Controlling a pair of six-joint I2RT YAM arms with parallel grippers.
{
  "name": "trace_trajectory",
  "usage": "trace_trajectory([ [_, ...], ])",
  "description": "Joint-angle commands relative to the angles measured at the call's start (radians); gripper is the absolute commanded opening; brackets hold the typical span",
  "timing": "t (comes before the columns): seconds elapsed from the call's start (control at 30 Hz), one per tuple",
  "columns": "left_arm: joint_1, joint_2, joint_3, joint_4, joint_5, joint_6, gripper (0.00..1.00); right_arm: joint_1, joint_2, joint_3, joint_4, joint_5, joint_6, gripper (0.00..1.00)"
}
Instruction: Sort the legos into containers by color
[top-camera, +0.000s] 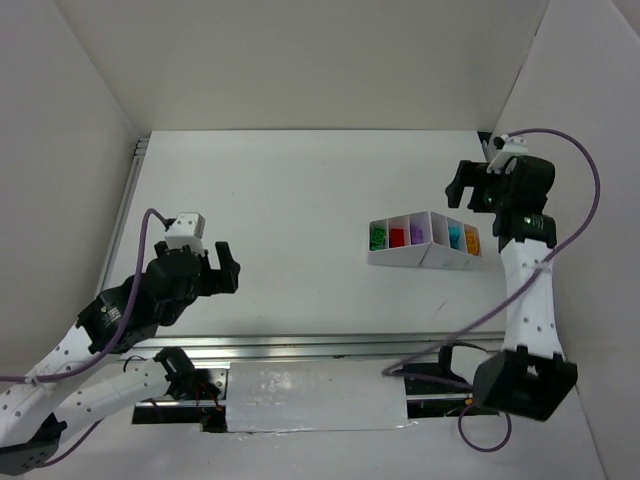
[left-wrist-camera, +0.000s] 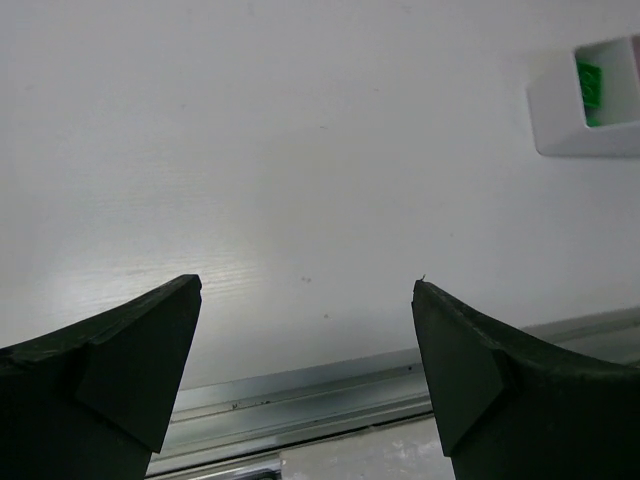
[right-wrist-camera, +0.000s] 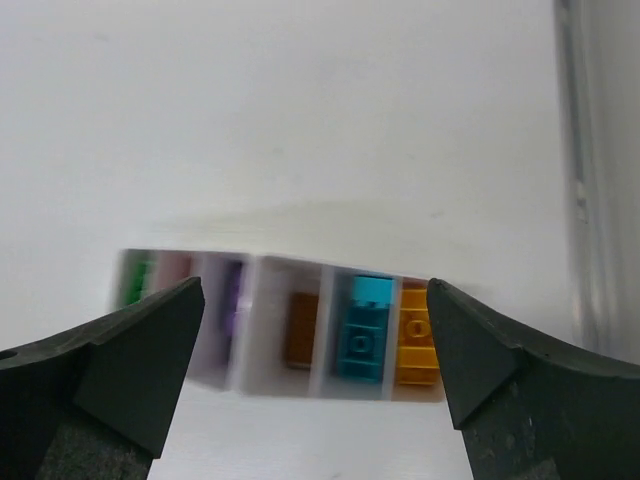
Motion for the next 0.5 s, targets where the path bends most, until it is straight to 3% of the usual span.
trace_trajectory([
  [0.0,-0.003,0.009,0.067,-0.093,-0.249,-0.129,1.00,0.117,-0.206,0.048,-0.020,0.043,0.180,1.00],
  [0.07,-0.003,0.009,0.090,-0.141,-0.306,-0.181,1.00,0.198,-0.295,0.048,-0.067,0.110,0.302,1.00],
  [0.17,-0.003,0.014,0.145,-0.179,-0.355,-0.193,0.99,0.208,-0.474,0.088,-0.220,0.108,0.404,1.00],
  [0.33,-0.003,0.072,0.353,-0.308,-0.482,-0.182,0.99,0.212,-0.695,0.157,-0.452,0.213,0.389,1.00],
  [0.4,-0.002,0.086,0.418,-0.365,-0.515,-0.186,0.99,0.264,-0.751,0.226,-0.530,0.319,0.392,1.00],
  [0.47,-0.002,0.082,0.489,-0.434,-0.544,-0.190,0.99,0.306,-0.806,0.254,-0.607,0.324,0.397,1.00],
])
